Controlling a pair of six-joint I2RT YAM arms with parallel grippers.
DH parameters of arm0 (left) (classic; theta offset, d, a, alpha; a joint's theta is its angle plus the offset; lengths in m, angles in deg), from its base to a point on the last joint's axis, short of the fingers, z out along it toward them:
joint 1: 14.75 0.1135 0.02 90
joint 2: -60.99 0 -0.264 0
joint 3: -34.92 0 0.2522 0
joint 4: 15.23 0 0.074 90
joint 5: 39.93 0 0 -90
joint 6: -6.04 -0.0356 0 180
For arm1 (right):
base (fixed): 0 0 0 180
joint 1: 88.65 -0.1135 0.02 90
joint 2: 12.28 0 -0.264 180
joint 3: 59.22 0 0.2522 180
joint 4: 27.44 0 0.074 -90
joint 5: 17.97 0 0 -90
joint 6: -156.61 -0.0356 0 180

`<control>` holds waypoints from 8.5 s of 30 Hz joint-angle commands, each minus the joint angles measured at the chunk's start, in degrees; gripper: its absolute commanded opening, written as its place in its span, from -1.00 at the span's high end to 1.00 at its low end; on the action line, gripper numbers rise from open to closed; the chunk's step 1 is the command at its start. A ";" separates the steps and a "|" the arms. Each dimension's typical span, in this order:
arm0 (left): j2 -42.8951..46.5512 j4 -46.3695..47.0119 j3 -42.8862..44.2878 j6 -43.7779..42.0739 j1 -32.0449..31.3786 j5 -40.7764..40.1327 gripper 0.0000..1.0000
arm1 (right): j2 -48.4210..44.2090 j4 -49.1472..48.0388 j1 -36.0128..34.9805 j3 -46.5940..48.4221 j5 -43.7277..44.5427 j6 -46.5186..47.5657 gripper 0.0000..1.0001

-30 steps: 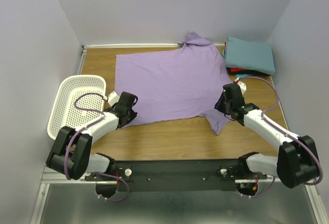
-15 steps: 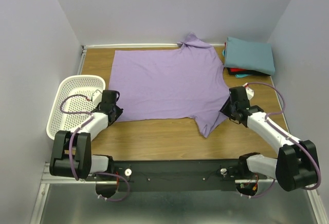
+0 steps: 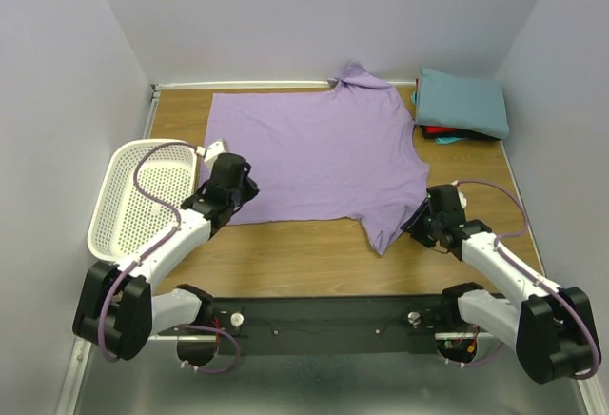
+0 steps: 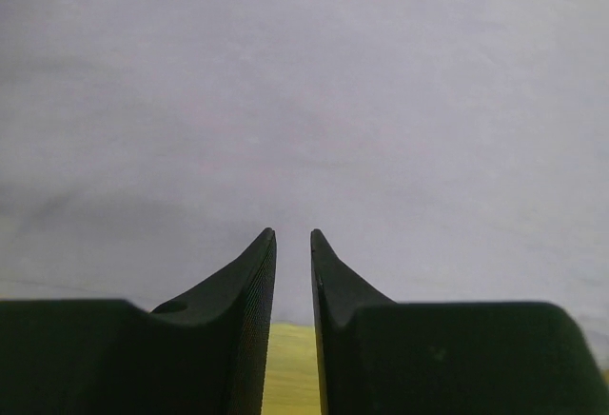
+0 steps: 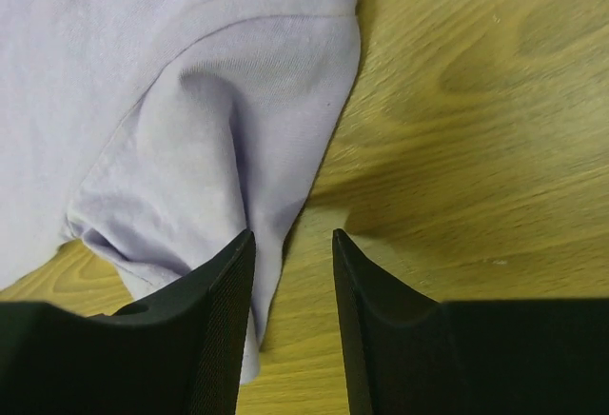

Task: Fold and stack the t-shirts
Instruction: Flatten the tshirt out, then fold the tshirt

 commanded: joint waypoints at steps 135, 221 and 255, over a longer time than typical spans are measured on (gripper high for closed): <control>-31.09 0.25 18.54 -15.95 -43.64 7.50 0.50 | 1.42 12.46 -3.31 0.77 -0.34 -2.79 0.06; 4.34 -20.14 -4.41 13.75 1.53 -11.57 -0.39 | 0.72 7.63 2.93 11.58 -0.86 3.98 0.07; -14.29 -27.88 3.76 30.72 6.01 -21.94 -0.14 | 3.27 4.38 2.84 11.59 -8.07 10.92 0.07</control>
